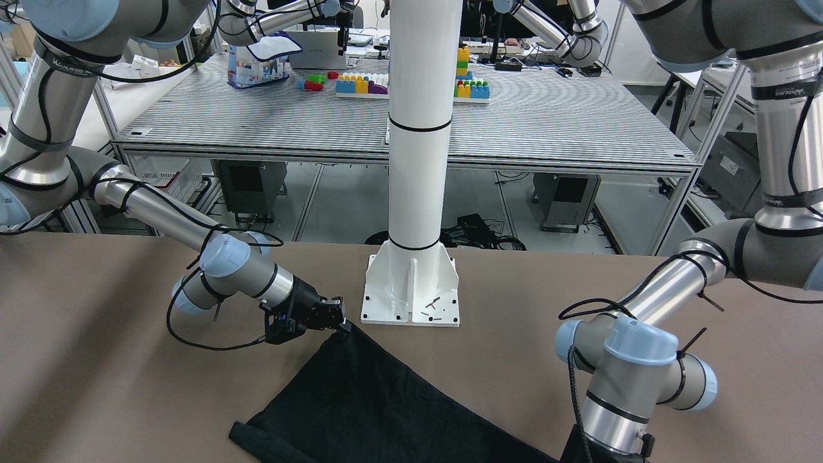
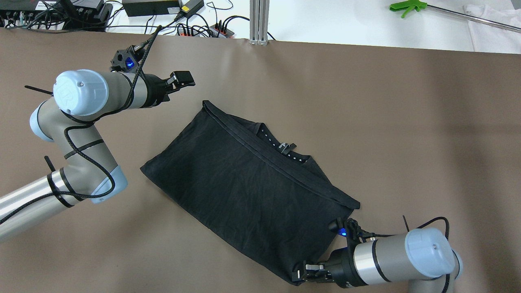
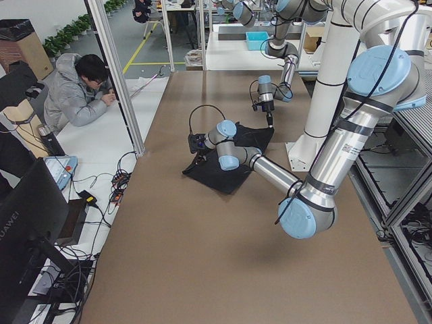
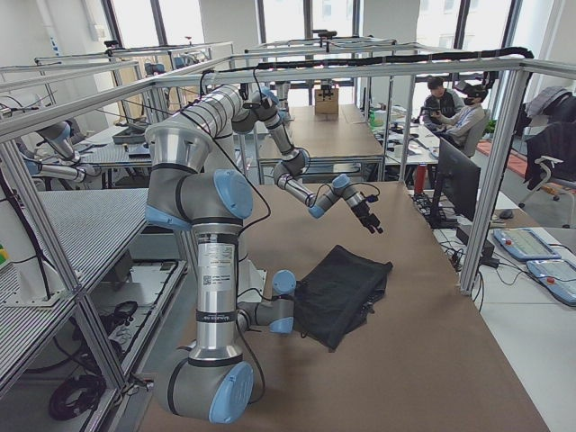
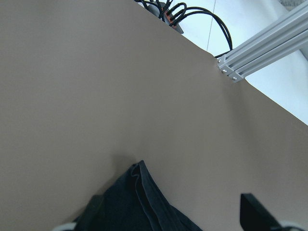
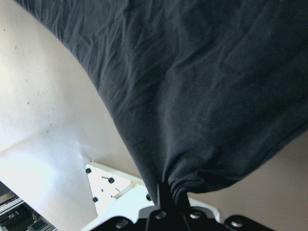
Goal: Fold clothes
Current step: 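Grasp the near corner with the right gripper and rotate the folded shirt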
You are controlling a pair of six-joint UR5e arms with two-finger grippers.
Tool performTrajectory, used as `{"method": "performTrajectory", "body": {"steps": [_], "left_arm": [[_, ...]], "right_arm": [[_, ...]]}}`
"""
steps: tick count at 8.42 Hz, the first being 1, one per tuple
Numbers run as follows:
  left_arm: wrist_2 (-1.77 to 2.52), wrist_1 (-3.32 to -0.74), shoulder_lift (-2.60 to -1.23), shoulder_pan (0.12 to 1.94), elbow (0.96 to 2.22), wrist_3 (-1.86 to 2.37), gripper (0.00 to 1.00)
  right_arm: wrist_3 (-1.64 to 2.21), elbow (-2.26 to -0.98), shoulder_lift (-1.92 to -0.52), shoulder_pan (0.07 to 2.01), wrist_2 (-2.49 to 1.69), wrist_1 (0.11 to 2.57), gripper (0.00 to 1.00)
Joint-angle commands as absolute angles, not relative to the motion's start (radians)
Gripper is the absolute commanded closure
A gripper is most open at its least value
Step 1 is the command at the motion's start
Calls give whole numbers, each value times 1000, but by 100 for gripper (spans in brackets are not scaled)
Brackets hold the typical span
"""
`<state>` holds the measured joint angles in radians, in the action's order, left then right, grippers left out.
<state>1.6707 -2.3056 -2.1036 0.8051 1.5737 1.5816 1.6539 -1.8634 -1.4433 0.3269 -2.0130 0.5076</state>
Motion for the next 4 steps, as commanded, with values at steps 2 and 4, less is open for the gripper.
{"method": "performTrajectory", "body": {"steps": [2,4], "left_arm": [[1675,-2307,-2105,804,1572,1580,0],[1681,-2306,-2103,796,1569,1582,0]], "right_arm": [[1671,-1901,-1425,224,-1974,508,43],[1658,-1896,-1427,230,-1906,511,5]]}}
